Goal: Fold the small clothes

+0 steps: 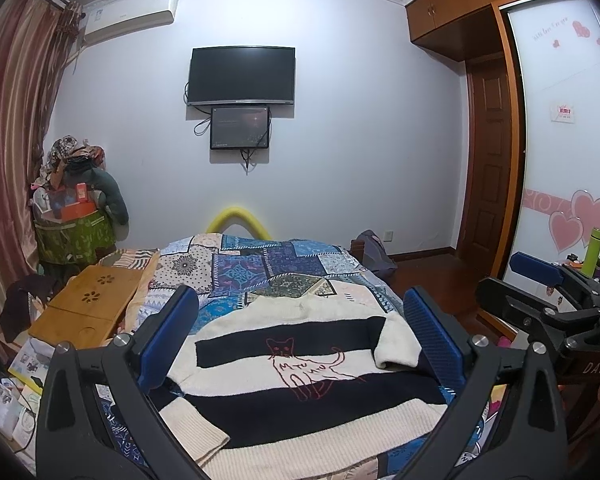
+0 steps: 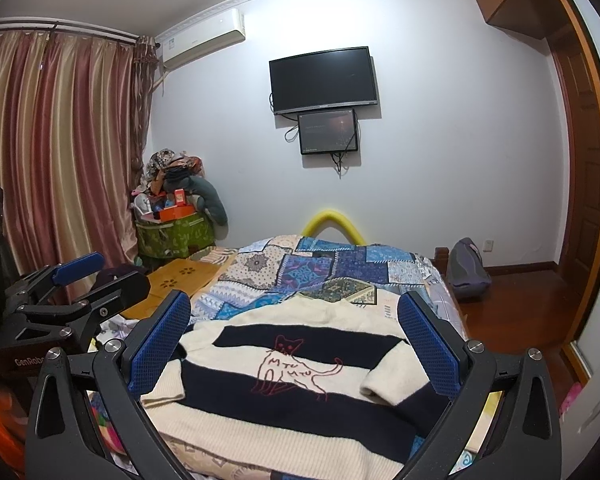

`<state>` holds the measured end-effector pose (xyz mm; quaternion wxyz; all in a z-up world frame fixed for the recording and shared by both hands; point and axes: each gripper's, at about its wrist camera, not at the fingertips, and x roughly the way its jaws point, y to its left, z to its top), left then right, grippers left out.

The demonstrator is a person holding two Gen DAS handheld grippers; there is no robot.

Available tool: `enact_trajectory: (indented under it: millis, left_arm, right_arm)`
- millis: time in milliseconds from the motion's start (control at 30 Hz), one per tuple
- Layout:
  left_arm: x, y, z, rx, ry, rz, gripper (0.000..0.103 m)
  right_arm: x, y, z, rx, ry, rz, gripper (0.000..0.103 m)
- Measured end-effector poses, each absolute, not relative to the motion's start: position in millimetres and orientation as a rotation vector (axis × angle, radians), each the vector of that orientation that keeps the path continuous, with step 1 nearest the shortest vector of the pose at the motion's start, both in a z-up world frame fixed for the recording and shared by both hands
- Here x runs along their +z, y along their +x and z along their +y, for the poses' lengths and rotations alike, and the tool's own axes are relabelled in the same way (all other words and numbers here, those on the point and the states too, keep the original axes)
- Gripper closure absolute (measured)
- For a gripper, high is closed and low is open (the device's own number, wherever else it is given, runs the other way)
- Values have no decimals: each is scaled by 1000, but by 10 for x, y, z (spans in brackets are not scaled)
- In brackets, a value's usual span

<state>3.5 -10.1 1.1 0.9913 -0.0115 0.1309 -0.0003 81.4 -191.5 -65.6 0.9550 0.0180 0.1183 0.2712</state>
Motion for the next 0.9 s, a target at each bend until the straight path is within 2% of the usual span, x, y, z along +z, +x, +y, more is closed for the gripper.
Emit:
enact_trajectory:
  millis: [900]
  left_arm:
    - [3,15,-74,3,-21,252,0]
  right_arm:
    - [-684,834,-1907,550,37,245,0]
